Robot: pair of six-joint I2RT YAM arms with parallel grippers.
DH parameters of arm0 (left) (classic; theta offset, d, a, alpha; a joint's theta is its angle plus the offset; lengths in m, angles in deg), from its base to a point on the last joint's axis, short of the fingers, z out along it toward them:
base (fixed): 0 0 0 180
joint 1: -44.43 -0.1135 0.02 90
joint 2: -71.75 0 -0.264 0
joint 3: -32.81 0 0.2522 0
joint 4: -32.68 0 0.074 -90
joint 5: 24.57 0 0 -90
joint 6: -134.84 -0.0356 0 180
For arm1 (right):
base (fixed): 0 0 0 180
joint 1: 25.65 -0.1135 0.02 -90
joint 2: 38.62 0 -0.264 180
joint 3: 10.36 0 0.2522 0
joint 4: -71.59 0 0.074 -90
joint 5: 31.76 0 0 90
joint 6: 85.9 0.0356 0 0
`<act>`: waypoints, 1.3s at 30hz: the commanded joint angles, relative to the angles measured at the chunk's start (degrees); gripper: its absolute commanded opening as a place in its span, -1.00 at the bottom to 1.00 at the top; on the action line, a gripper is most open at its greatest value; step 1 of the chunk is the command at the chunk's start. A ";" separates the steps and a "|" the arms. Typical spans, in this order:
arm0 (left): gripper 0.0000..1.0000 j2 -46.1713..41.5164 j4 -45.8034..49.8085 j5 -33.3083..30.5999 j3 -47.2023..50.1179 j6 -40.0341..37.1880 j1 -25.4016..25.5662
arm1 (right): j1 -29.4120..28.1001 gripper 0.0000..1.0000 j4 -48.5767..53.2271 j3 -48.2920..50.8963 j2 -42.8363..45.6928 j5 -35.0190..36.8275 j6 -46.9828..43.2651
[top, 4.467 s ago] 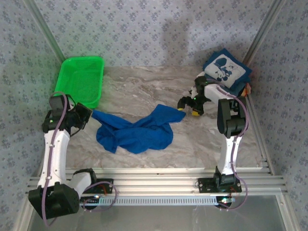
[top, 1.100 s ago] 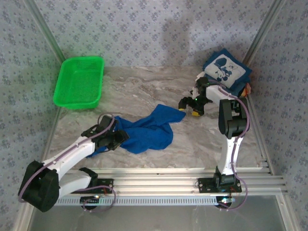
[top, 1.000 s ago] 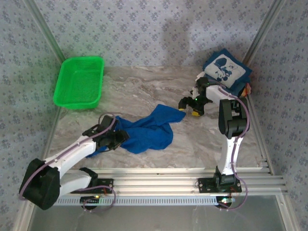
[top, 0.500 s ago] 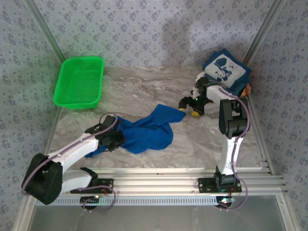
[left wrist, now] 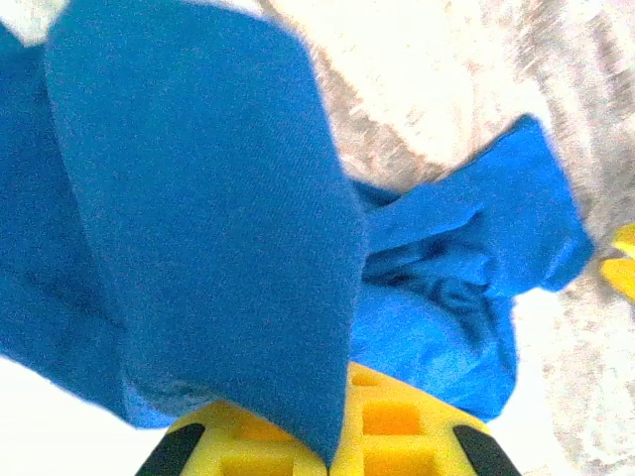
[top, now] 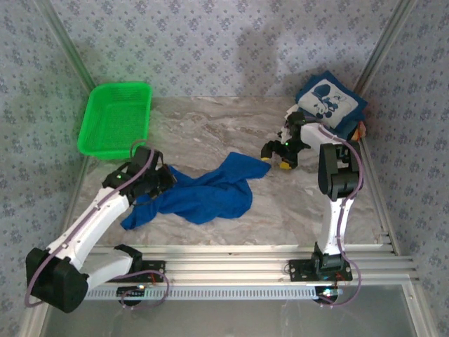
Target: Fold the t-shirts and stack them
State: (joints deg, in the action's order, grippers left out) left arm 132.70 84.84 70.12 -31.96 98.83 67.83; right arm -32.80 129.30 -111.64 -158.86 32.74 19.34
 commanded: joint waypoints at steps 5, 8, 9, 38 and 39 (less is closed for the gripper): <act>-1.00 -1.95 2.96 2.04 -4.07 -3.57 -3.36 | -4.24 0.65 -3.42 0.01 -5.51 2.28 1.42; -1.00 -2.77 3.01 2.98 -4.28 -4.16 -5.20 | -5.26 0.59 -2.98 -0.85 -5.95 3.44 2.29; -1.00 -3.14 3.16 3.32 -4.28 -4.41 -5.95 | -5.61 0.57 -2.49 -1.60 -6.29 3.85 2.43; -1.00 -5.99 2.04 11.65 -0.11 -9.83 -18.86 | -12.99 0.08 8.68 -15.38 -12.27 9.82 6.28; -1.00 -5.92 2.12 11.73 0.00 -10.04 -19.06 | -13.12 0.07 8.90 -15.65 -12.32 9.89 6.36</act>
State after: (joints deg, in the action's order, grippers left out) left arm 127.28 87.57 80.22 -32.44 90.29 49.49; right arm -42.31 142.61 -126.64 -167.21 51.43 24.92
